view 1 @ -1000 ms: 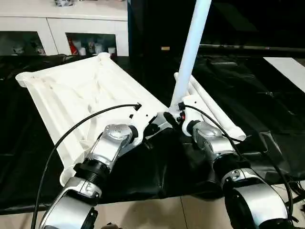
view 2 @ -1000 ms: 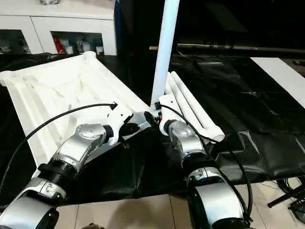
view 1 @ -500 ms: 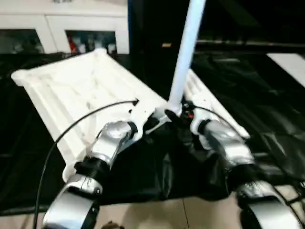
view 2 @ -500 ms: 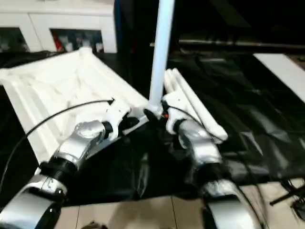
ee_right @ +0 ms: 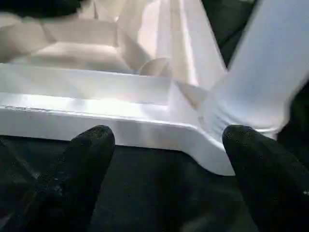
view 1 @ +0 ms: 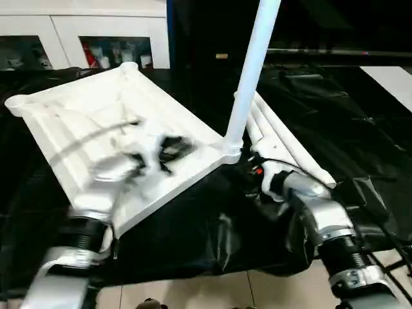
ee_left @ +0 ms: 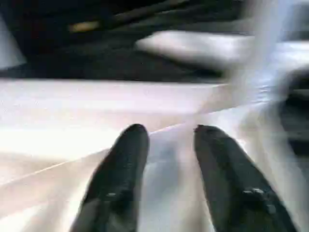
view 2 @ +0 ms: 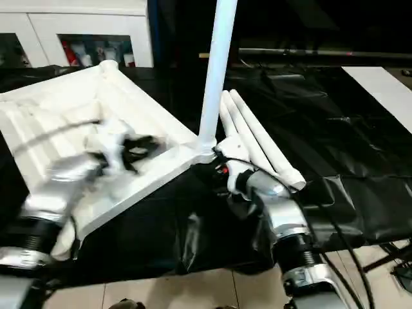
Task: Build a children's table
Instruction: Rotate table base
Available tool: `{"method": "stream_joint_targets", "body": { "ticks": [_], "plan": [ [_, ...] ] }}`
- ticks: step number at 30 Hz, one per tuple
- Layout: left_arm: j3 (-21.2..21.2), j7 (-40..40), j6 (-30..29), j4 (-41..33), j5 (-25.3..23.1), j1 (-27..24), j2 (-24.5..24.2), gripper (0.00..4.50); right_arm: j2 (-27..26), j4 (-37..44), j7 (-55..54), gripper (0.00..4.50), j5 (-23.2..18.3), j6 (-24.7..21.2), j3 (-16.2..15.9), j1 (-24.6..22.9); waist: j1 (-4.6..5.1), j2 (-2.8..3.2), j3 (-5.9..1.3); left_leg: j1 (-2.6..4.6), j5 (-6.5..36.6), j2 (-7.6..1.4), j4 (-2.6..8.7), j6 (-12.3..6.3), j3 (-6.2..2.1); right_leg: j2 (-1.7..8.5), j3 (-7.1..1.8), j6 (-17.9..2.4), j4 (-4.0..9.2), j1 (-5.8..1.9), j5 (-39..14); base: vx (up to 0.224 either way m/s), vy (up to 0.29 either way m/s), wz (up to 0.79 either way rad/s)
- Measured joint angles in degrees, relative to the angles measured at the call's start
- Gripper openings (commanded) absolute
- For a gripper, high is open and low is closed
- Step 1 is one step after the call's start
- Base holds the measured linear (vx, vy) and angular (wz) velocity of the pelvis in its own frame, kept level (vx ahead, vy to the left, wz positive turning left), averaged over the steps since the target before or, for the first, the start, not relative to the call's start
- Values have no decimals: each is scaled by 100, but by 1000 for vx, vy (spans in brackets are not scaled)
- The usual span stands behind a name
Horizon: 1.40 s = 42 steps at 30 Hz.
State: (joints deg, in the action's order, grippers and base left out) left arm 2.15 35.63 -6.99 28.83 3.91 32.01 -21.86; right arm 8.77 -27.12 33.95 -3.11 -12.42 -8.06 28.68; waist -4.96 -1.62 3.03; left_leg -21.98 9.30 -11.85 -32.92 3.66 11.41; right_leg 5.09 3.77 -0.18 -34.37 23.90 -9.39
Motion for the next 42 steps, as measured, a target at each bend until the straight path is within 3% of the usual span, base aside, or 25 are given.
{"method": "stream_joint_targets", "body": {
  "ticks": [2,7,12,19,25,36,42],
  "plan": [
    [325,-599,85,22,-154,12,-245,224,-115,-175,-153,400,110,-86,-96,63,-3,-1,0,2,-2,1,0,4,-5,0,1,4,-2,-1,2,0,0,0],
    [976,-2037,-28,20,-616,38,-905,231,-246,-601,-395,400,289,-167,-184,226,-19,-1,1,-2,-9,1,0,15,-10,-1,1,5,-5,0,3,0,0,0],
    [1107,-2636,-325,101,-1031,-15,-1481,231,-413,-984,-594,400,320,-178,-201,463,-16,-1,0,-3,-10,2,-6,17,-10,-1,-1,11,-5,0,-2,0,0,0],
    [947,-2424,-1132,228,-1185,-632,-1609,231,-634,-1887,-965,400,346,92,-55,922,-5,-8,0,0,-14,1,-11,23,-13,-2,-2,5,-19,3,2,0,0,0],
    [810,-1998,-1804,-132,-1135,-946,-1660,231,-765,-2582,-1238,400,353,416,59,1255,-6,-13,0,9,-15,1,-16,26,-21,-2,-2,2,-54,10,4,0,0,0],
    [815,-1926,-2256,-454,-1148,-1174,-1841,231,-908,-3311,-1237,400,403,824,87,1631,41,-37,6,13,-17,1,-18,29,-31,-4,1,-11,-60,12,11,0,0,0],
    [473,-1147,-2821,-991,-1005,-1468,-1843,231,-925,-3616,-1240,400,410,1017,116,1778,25,-42,6,11,-17,1,-22,28,-28,-4,-2,-12,-58,12,11,0,0,0]
  ]
}}
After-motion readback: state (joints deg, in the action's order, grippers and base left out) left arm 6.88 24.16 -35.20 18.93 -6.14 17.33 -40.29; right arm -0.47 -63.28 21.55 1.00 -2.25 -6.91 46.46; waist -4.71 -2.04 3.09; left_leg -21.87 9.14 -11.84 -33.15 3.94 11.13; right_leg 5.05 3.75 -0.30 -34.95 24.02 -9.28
